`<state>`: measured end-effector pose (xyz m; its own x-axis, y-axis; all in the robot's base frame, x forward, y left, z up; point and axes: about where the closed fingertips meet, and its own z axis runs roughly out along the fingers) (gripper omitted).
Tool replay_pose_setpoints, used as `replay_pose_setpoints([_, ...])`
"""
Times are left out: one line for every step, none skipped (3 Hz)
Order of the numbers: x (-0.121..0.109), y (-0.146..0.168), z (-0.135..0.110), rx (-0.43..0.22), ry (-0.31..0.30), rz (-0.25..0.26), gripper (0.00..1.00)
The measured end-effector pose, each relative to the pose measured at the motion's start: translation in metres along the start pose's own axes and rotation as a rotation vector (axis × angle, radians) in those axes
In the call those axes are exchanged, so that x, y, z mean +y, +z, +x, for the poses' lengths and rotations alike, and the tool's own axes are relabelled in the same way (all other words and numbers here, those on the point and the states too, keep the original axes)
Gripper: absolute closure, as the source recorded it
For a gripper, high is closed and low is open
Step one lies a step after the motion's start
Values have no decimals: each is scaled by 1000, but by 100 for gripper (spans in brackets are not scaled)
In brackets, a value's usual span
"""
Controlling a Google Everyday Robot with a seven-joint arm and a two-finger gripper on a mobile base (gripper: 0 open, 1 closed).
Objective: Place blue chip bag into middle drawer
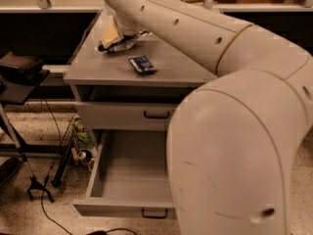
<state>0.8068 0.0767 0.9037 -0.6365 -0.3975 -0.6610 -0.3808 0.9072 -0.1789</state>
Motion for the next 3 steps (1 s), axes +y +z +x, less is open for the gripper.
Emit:
replay_pose_setpoints([-8, 20, -5, -2, 63, 28, 0])
replay_pose_setpoints([-5, 34, -23, -39, 102, 16, 0])
replay_pose_setpoints([9, 51, -37, -50, 119, -16, 0])
